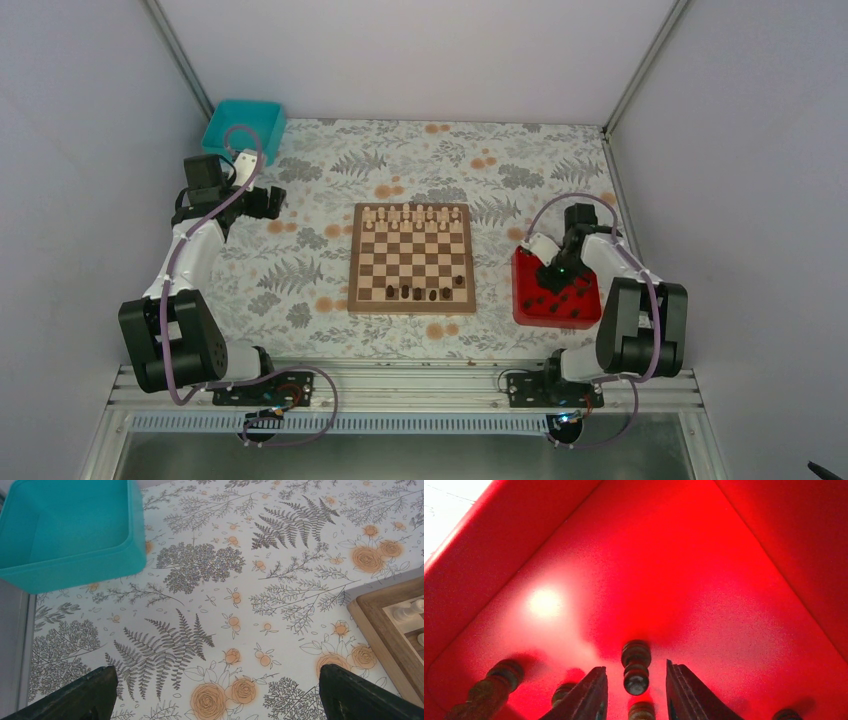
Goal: Set up the chess pieces on the board
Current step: Pick up the chess piece from the storage box, then place the chess piece on the chessboard.
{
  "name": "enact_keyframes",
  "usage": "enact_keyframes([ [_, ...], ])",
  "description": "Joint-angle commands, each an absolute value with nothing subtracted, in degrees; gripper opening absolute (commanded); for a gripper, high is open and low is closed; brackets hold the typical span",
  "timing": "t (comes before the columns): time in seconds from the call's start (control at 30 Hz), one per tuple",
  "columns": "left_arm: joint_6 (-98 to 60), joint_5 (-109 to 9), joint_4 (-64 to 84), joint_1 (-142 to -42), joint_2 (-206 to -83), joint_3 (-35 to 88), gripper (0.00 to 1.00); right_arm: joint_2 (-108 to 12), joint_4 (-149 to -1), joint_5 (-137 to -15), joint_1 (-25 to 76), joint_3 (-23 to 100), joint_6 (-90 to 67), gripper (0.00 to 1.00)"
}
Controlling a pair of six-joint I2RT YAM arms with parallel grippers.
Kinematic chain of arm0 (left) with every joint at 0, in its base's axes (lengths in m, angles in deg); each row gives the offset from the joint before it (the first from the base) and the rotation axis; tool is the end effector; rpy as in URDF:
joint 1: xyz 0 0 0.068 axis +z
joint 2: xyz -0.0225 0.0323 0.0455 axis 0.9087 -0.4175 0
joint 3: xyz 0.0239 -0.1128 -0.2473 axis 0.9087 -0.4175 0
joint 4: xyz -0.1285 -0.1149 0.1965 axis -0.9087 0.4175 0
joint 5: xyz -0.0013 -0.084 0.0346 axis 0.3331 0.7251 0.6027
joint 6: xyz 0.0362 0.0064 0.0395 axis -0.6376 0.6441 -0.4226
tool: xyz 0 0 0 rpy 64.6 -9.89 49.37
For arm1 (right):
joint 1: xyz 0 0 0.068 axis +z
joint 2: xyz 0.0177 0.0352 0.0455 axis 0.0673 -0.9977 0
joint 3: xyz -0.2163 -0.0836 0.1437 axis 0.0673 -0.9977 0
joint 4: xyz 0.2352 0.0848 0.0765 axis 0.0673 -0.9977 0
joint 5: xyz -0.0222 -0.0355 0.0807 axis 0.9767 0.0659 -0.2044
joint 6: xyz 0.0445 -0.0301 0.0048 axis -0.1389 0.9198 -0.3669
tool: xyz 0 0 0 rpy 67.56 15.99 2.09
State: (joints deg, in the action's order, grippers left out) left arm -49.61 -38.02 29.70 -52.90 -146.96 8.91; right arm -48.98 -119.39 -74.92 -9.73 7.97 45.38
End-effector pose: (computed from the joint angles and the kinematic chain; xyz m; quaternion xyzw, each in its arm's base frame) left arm 0.2888 0.0512 0.2607 0.1226 0.8895 -0.0413 0.4382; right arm 0.2288 -0.0193 0.1665 -0.3772 0.9217 0.0216 0.0883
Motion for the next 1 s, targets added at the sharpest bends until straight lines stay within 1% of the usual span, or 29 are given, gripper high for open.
enact_keyframes([
  [0.0, -49.9, -37.2, 28.9, -52.5, -146.9, 8.9, 1.00, -49.7, -117.9, -75.0, -10.5, 7.4, 46.4, 0.30],
  [0.27, -50.0, -37.1, 29.0, -52.5, -146.8, 9.0, 1.00, -50.5, -118.2, -76.4, -10.6, 8.2, 46.3, 0.18],
  [0.43, -49.9, -37.1, 29.0, -52.5, -146.8, 9.0, 1.00, -48.5, -122.0, -77.1, -10.5, 10.9, 46.3, 0.07],
  [0.6, -49.8, -36.9, 29.1, -52.5, -146.7, 9.2, 1.00, -44.5, -129.0, -79.2, -8.9, 17.7, 46.1, 0.06],
  [0.73, -49.8, -36.9, 29.1, -52.5, -146.7, 9.3, 1.00, -43.0, -133.6, -78.7, -2.6, 23.4, 43.5, 0.06],
  [0.97, -49.7, -37.1, 29.2, -52.4, -146.3, 9.3, 1.00, -45.7, -136.2, -79.4, 14.3, 32.9, 37.1, 0.06],
])
